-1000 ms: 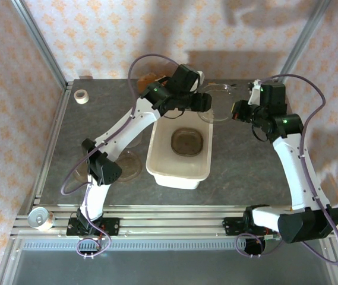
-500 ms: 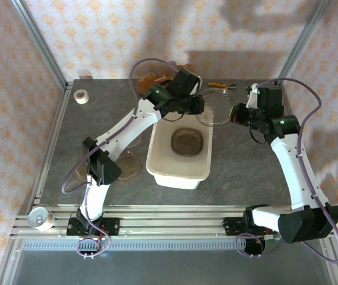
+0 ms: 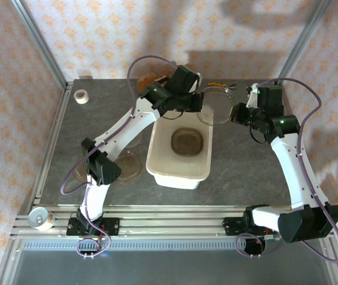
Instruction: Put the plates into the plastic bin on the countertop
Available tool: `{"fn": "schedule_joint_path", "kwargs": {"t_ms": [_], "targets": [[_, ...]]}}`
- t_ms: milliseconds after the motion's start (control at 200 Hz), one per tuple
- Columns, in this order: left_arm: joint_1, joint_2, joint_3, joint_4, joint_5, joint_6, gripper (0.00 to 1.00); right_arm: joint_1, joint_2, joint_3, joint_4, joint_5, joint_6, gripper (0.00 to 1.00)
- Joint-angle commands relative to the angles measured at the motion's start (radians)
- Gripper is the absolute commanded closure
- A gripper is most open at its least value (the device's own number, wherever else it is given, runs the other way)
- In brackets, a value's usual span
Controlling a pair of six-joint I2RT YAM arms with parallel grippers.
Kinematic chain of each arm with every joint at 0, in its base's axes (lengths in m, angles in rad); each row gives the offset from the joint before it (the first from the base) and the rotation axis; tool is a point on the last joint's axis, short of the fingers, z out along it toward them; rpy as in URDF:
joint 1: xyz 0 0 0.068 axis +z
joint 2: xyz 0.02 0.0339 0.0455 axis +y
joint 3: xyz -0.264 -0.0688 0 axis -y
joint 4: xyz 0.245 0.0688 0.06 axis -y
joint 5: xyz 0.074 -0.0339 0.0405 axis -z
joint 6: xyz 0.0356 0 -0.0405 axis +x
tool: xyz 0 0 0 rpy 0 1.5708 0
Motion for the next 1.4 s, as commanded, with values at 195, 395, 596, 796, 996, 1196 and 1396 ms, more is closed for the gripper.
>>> {"fn": "schedule_joint_path", "kwargs": {"t_ms": [195,395,596,796,996,1196,1396], "targets": [[0.026,-0.087,-0.096,-0.019,0.024,0.05,1.0,-0.005,-0.011,-0.014,0.067,-0.071,0.004,0.38],[0.076,-0.286,-0.323,-0.033,0.019,0.085,1.0,-0.045,-0.022,-0.015,0.091,-0.076,0.003,0.3],[0.131,-0.445,-0.537,-0.015,0.023,0.085,1.0,-0.077,-0.004,-0.04,0.112,-0.059,0.006,0.29],[0.138,-0.435,-0.625,-0.074,0.044,0.109,1.0,-0.08,0.064,-0.062,0.133,-0.06,0.008,0.29],[0.137,-0.408,-0.705,-0.078,0.106,0.103,1.0,-0.082,0.1,-0.077,0.147,-0.025,-0.004,0.29],[0.118,-0.341,-0.727,-0.102,0.153,0.121,1.0,-0.089,0.132,-0.094,0.182,0.002,0.014,0.29],[0.096,-0.288,-0.737,-0.118,0.18,0.142,1.0,-0.094,0.174,-0.087,0.187,0.026,0.012,0.29]]}}
